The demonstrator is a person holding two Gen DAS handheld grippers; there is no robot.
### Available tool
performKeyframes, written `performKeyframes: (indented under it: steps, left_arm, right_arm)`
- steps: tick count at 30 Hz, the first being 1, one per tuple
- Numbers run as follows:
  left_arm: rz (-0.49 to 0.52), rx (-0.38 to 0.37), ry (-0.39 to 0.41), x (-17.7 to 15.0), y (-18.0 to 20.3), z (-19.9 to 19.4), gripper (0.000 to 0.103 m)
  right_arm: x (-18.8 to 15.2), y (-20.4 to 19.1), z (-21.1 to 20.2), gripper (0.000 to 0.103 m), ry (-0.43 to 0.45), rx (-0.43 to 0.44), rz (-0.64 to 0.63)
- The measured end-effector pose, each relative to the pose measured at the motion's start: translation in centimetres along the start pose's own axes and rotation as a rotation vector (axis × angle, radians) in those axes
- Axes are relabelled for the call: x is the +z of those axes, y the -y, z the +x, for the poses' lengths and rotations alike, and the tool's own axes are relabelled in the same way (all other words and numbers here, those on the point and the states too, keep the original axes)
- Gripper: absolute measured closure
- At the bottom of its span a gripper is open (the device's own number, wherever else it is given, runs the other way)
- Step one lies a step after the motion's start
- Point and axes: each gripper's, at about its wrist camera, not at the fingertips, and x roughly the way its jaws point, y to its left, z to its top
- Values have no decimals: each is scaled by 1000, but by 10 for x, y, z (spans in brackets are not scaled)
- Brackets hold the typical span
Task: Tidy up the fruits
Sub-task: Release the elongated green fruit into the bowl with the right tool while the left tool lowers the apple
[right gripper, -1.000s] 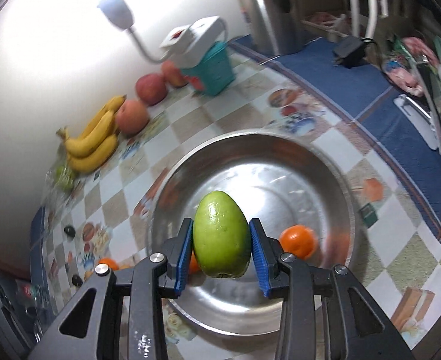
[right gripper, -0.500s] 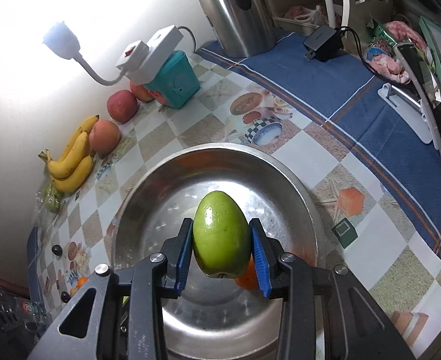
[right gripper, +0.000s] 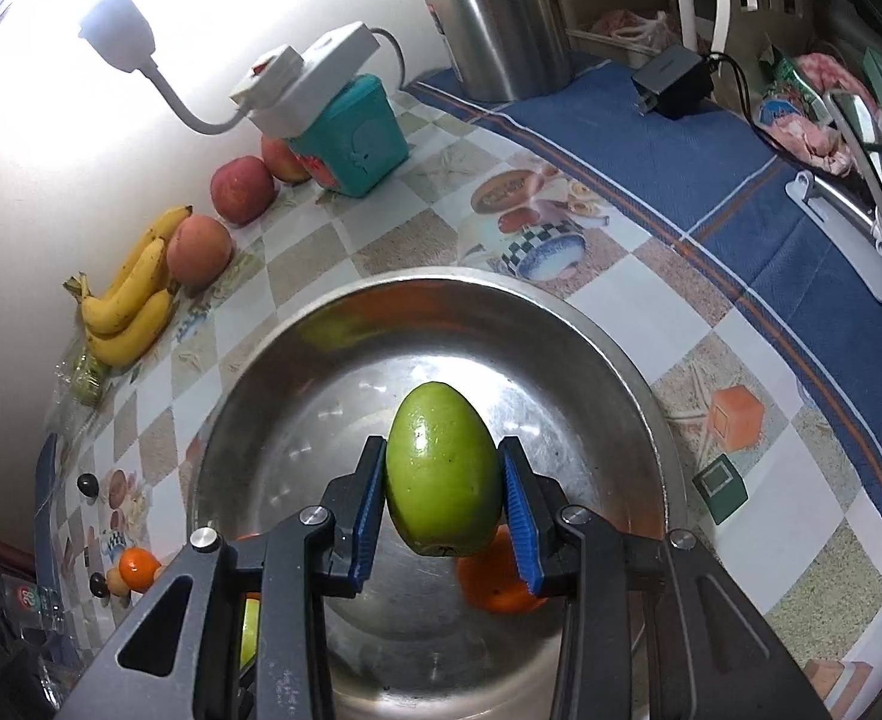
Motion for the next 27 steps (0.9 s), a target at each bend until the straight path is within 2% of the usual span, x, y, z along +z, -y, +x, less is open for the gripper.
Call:
performKeyframes:
  steps: [14,27]
  left_arm:
    - [-6,-9,-2,3,-2,5,59]
    - [-19,-28,-11,3,-4,5,58]
  right_arm:
    - [-5,2,11,63,-26,-45,-20]
    - [-1,-1,-1,62,14,-59,-34]
